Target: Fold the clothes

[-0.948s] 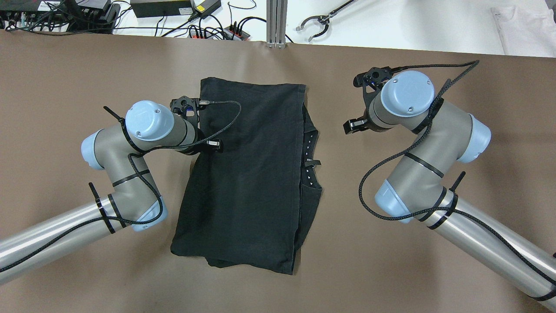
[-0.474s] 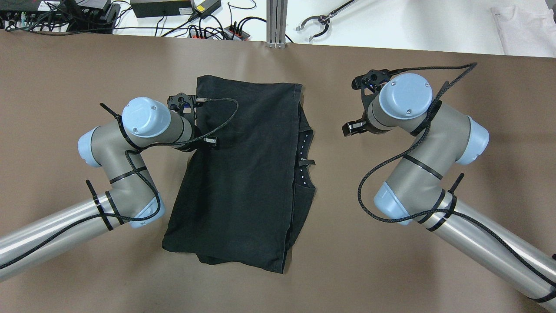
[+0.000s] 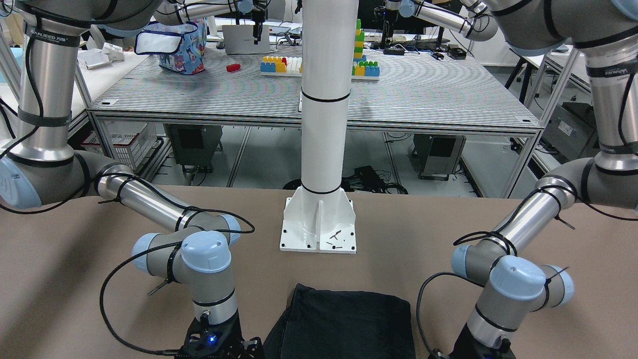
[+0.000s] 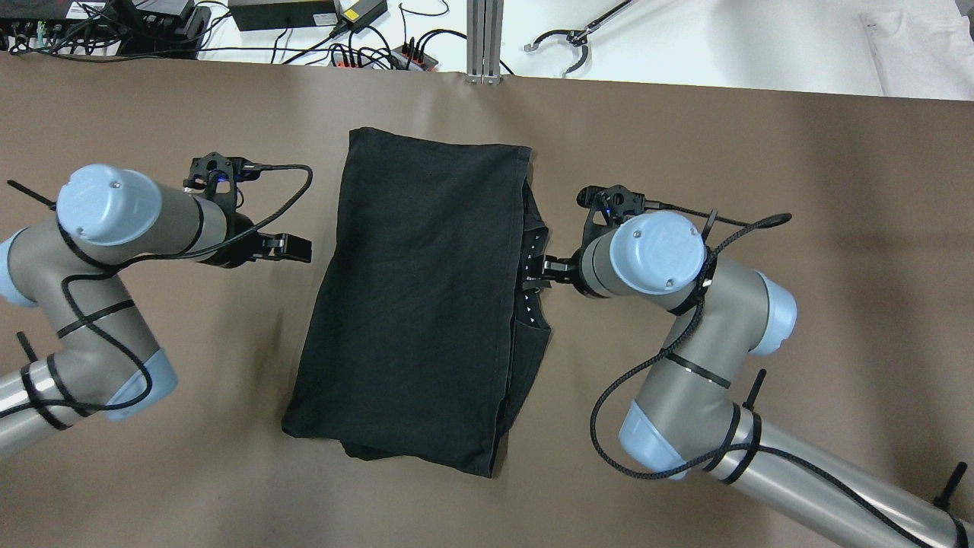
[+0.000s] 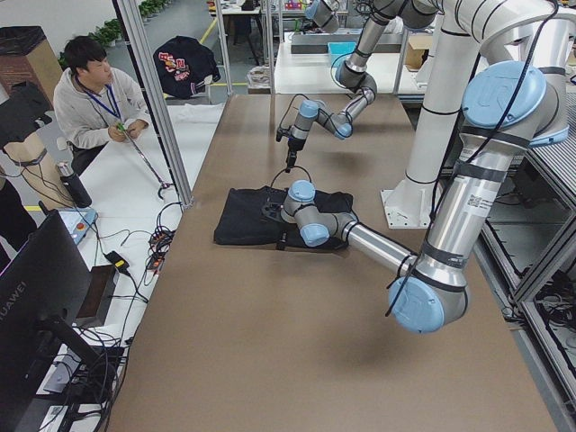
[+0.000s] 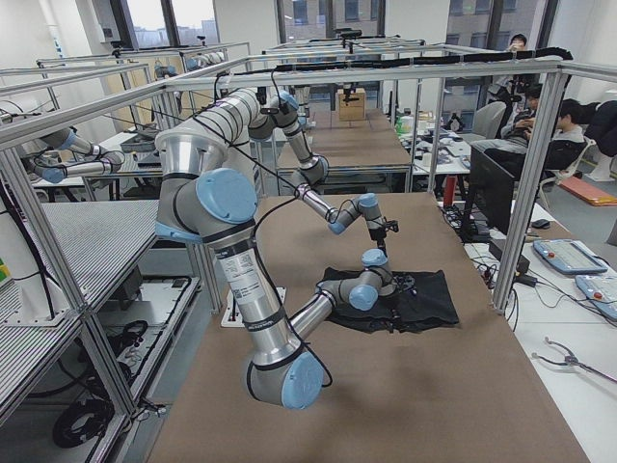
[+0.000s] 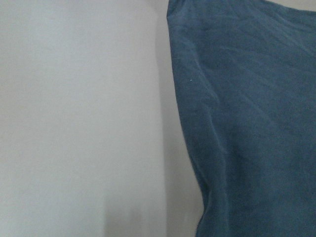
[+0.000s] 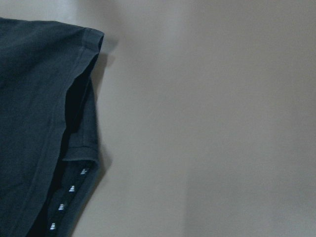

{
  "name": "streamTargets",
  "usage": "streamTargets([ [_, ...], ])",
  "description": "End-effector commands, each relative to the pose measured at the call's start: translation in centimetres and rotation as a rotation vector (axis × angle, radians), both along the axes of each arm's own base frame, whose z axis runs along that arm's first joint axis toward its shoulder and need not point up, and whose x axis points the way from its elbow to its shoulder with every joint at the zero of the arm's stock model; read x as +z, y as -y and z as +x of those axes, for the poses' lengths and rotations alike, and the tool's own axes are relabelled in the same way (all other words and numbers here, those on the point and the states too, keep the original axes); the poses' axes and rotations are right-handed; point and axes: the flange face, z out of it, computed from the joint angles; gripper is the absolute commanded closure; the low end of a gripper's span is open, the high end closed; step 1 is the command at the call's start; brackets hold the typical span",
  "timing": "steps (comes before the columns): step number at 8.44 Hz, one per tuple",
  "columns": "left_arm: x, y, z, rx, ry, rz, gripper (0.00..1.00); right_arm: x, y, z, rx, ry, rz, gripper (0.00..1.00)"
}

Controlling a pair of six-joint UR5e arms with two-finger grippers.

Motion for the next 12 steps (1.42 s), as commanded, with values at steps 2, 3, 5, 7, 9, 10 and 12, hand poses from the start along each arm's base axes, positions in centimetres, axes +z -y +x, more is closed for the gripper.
streamTargets([
  [2,0.9,-9.6,0.4,-0.119,-0.091,-0.184,0.00,-2.4,-12.1,-3.4,0.204,0.215,-0.216,0.06],
  [3,0.3,-11.7,2.6,-0.147,-0.130,-0.219,0.00,-3.7,-14.0,-3.5,0.244,0.270,-0.254,0.06],
  [5,0.3,-15.5,5.8,-0.209,-0.216,-0.313,0.00,-4.2,-17.9,-3.2,0.336,0.354,-0.328,0.06],
  [7,2.4,-18.5,5.8,-0.280,-0.331,-0.407,0.00,-4.2,-18.9,-3.5,0.352,0.362,-0.316,0.06],
  [9,4.1,-21.3,6.8,-0.278,-0.325,-0.417,0.00,-4.2,-18.8,-3.5,0.355,0.361,-0.315,0.06],
  [10,4.1,-22.2,7.6,-0.273,-0.329,-0.440,0.00,-4.3,-18.8,-3.6,0.353,0.365,-0.315,0.06],
  [12,3.6,-22.5,8.0,-0.269,-0.344,-0.451,0.00,-4.2,-18.7,-3.6,0.356,0.359,-0.314,0.06],
])
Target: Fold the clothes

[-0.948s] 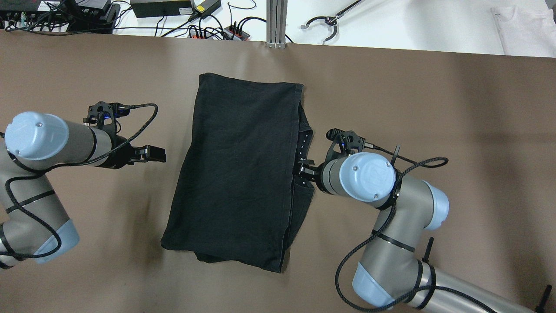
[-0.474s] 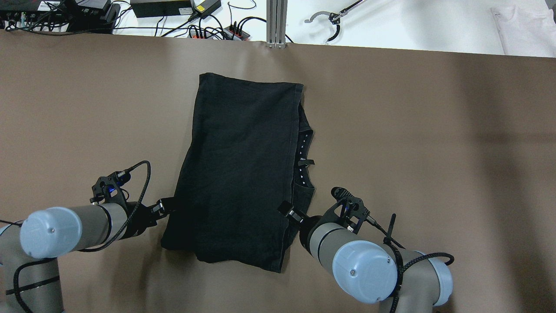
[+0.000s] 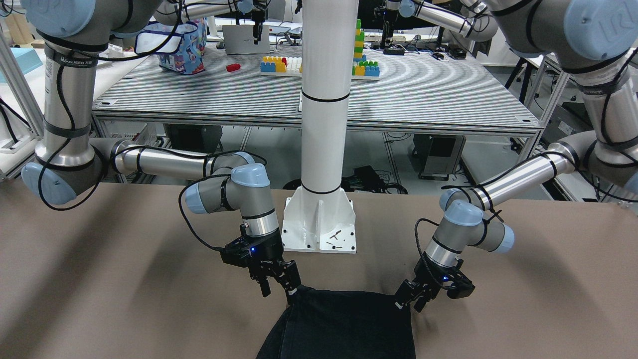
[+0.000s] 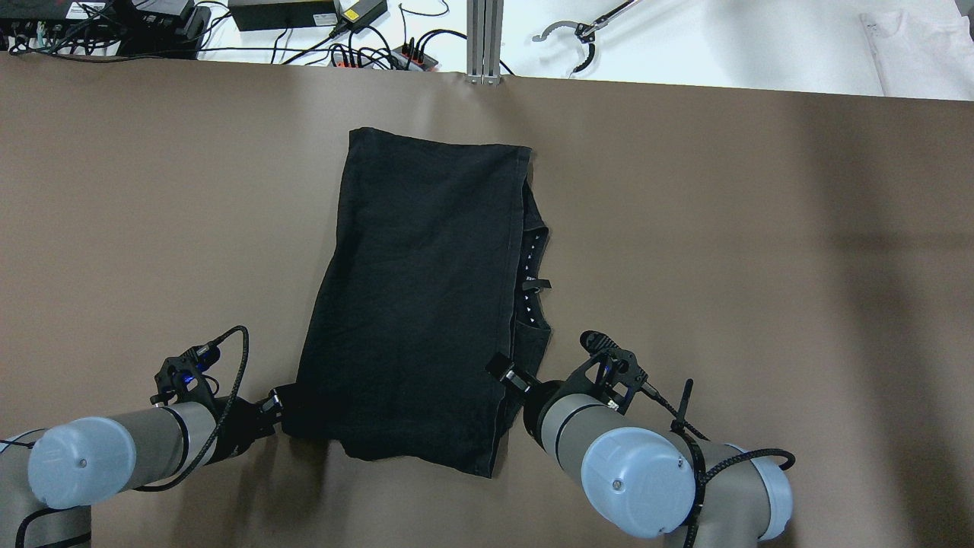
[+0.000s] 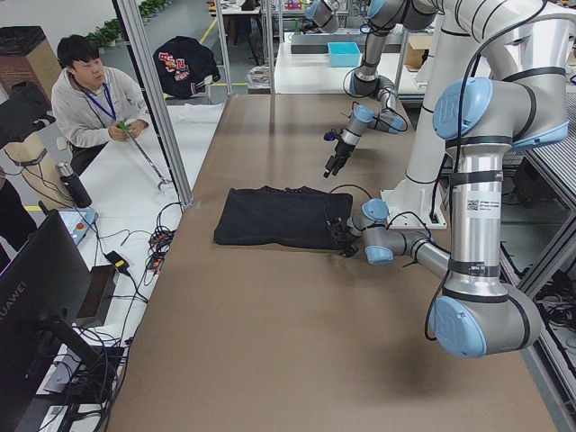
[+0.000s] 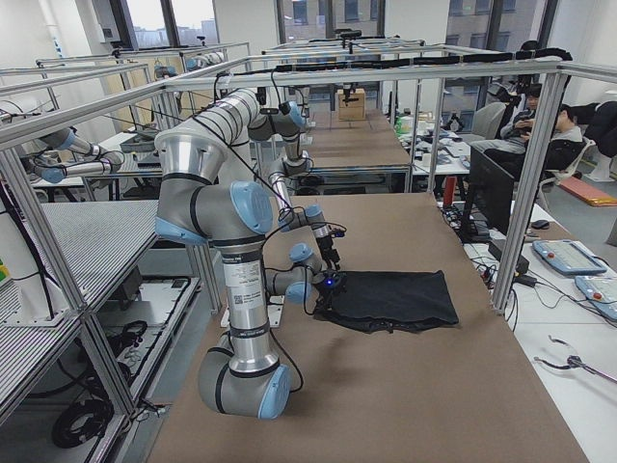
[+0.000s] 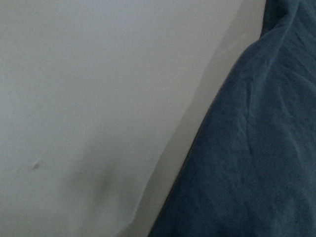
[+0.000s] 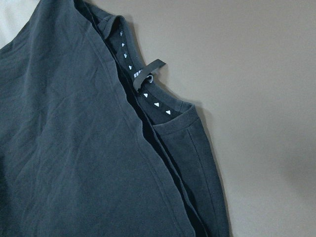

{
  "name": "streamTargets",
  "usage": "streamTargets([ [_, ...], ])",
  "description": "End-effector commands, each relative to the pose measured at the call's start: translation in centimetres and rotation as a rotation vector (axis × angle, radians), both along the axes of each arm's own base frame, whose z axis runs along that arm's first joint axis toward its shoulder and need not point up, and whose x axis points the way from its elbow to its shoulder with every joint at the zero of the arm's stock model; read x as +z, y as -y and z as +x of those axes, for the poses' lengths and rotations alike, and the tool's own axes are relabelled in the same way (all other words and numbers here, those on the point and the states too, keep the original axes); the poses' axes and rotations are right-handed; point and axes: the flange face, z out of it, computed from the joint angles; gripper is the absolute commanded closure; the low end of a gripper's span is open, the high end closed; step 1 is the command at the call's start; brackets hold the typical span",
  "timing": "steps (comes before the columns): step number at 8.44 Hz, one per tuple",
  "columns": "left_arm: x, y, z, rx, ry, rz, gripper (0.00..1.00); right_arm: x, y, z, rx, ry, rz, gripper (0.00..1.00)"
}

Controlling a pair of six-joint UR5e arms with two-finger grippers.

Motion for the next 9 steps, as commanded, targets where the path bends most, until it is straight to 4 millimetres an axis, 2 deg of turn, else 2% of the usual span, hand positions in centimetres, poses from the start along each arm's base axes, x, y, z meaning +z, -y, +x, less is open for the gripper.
streamTargets([
  [1,-0.45,-0.75,0.66,0.002,-0.025,-0.017,0.00,0.09,0.12,-0.04,0.002,-0.004,0.000,0.06],
  [2,-0.50,-0.78,0.60,-0.008,-0.035,-0.007,0.10,0.17,0.12,-0.03,0.002,-0.006,0.000,0.06],
  [3,-0.51,-0.62,0.67,-0.021,-0.033,-0.002,0.35,0.26,0.11,-0.02,0.002,-0.007,-0.001,0.06],
  [4,-0.60,-0.57,0.76,-0.022,-0.034,0.000,0.44,0.69,0.07,0.09,0.000,-0.011,-0.003,0.06],
  [8,-0.29,-0.53,0.80,-0.024,-0.027,0.001,0.44,0.71,0.05,0.15,0.000,-0.012,-0.002,0.06],
  [9,-0.37,-0.53,0.77,-0.022,-0.027,0.005,0.59,0.71,0.05,0.15,0.000,-0.012,-0.002,0.06],
])
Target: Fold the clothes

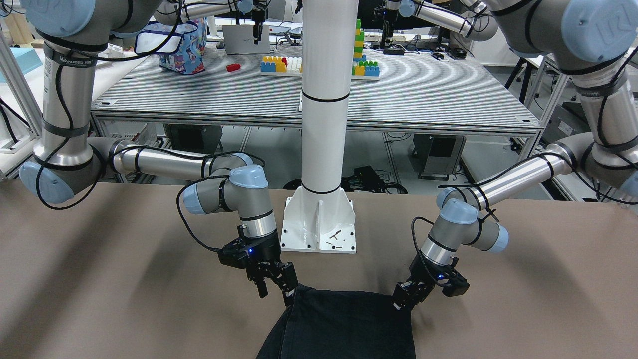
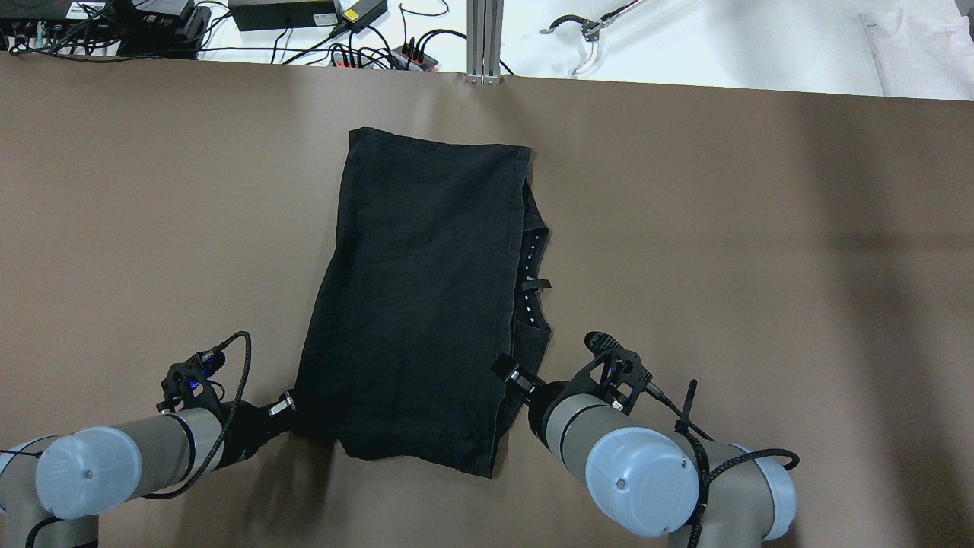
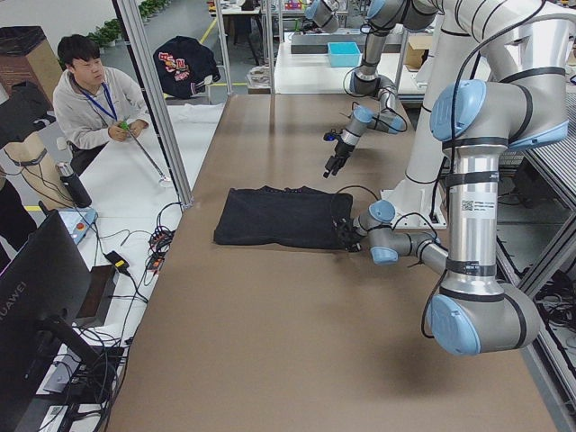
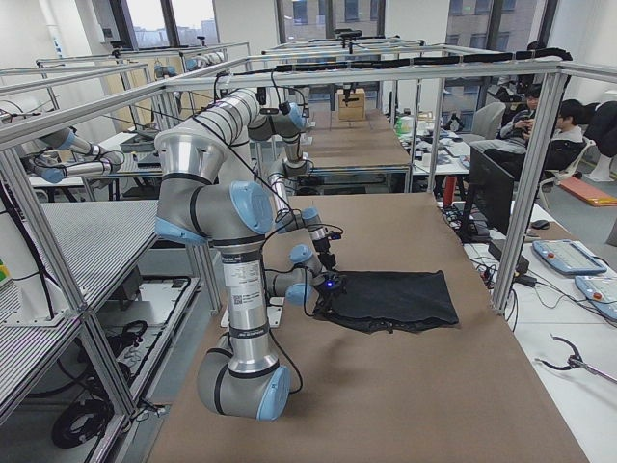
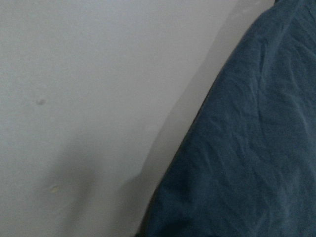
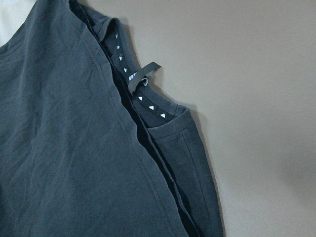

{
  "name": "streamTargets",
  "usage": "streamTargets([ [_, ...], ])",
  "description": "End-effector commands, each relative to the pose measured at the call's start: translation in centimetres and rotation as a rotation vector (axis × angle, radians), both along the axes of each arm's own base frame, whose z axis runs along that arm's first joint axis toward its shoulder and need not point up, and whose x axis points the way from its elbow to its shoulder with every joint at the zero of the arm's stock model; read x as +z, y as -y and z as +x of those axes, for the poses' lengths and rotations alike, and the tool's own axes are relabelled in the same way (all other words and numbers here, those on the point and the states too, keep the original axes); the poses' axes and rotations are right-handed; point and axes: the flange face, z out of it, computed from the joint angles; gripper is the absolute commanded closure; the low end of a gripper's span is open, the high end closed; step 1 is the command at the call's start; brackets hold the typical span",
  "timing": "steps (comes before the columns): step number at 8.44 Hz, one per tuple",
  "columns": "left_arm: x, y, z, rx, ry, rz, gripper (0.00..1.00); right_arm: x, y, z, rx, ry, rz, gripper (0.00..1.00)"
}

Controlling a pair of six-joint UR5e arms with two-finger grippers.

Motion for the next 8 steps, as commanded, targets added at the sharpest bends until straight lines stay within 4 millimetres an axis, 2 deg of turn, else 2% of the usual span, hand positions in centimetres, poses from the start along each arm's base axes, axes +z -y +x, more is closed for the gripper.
streamTargets([
  [1,0.03,-0.09,-0.05,0.003,0.003,0.005,0.68,0.14,-0.05,-0.08,0.000,-0.005,0.000,0.06],
  [3,-0.21,-0.18,-0.26,0.011,0.004,0.022,0.54,0.27,0.01,0.00,0.002,-0.005,-0.001,0.06],
  [7,-0.08,-0.46,-0.49,0.020,0.002,0.027,0.54,0.53,-0.07,-0.01,0.000,-0.009,-0.003,0.06],
  [8,-0.11,-0.64,-0.49,0.025,-0.006,0.029,0.57,0.54,-0.07,-0.01,0.000,-0.009,-0.003,0.06],
])
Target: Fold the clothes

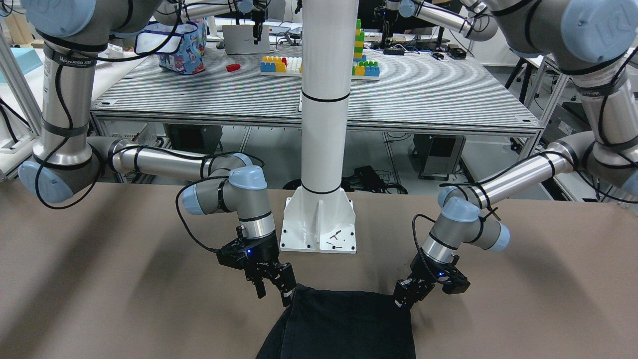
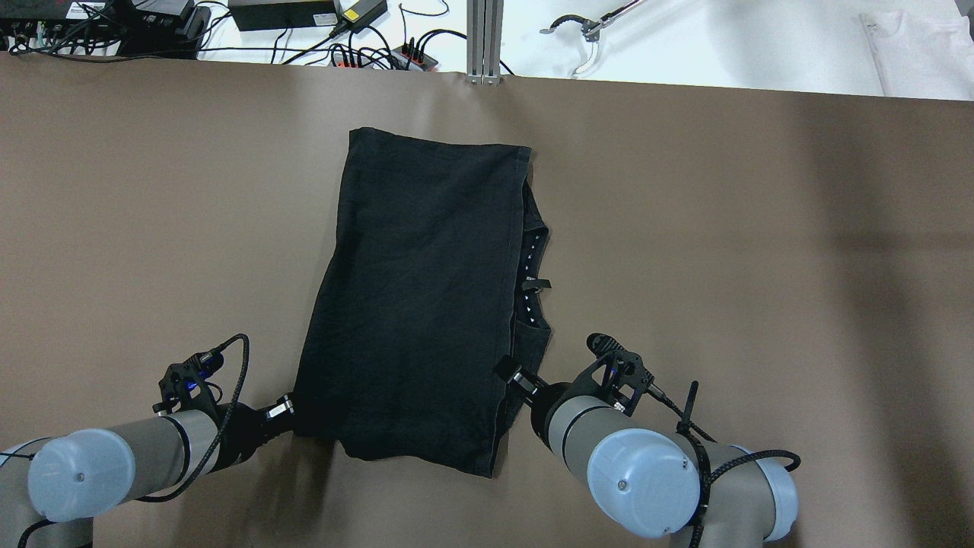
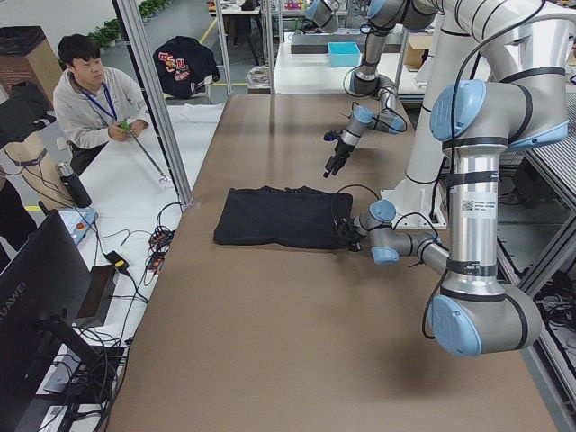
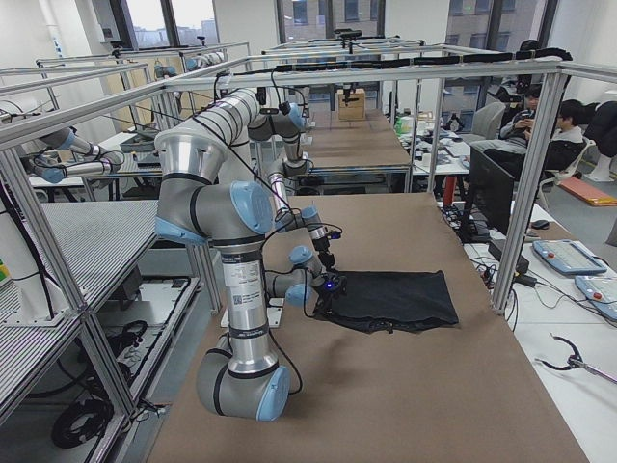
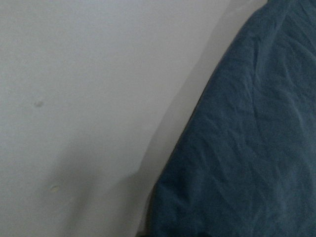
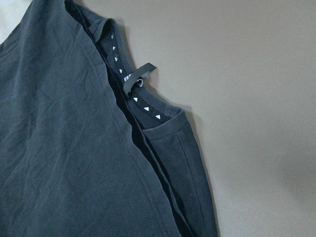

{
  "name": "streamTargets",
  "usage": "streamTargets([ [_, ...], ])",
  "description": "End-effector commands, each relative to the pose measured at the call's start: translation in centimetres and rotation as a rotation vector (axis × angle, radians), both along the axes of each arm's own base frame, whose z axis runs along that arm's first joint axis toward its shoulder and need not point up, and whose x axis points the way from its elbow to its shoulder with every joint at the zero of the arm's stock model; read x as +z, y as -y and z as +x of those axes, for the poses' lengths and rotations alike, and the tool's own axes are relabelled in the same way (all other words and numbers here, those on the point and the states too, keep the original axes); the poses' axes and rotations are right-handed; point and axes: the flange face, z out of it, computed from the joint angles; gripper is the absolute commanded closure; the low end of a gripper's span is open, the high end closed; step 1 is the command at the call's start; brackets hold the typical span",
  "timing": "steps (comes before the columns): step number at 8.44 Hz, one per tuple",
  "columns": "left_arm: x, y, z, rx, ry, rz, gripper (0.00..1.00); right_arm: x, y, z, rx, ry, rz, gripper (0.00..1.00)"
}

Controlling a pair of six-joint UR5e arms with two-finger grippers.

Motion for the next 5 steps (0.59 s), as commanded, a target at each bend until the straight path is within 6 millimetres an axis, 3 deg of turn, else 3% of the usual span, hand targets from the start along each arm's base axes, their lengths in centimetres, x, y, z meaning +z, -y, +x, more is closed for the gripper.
streamTargets([
  [1,0.0,-0.3,0.0,0.009,-0.008,0.003,0.74,0.1,0.0,0.0,0.000,-0.001,0.000,0.06],
  [2,0.1,-0.3,0.0,0.007,-0.007,0.002,1.00,0.3,0.0,0.0,0.000,-0.007,-0.002,0.06],
  [4,0.3,-0.3,0.1,0.004,-0.002,0.002,1.00,0.7,-0.1,-0.5,0.004,-0.020,0.000,0.07],
  [5,0.2,-0.3,0.1,0.006,-0.003,0.003,1.00,1.6,-1.1,-2.2,0.006,-0.041,0.001,0.09],
])
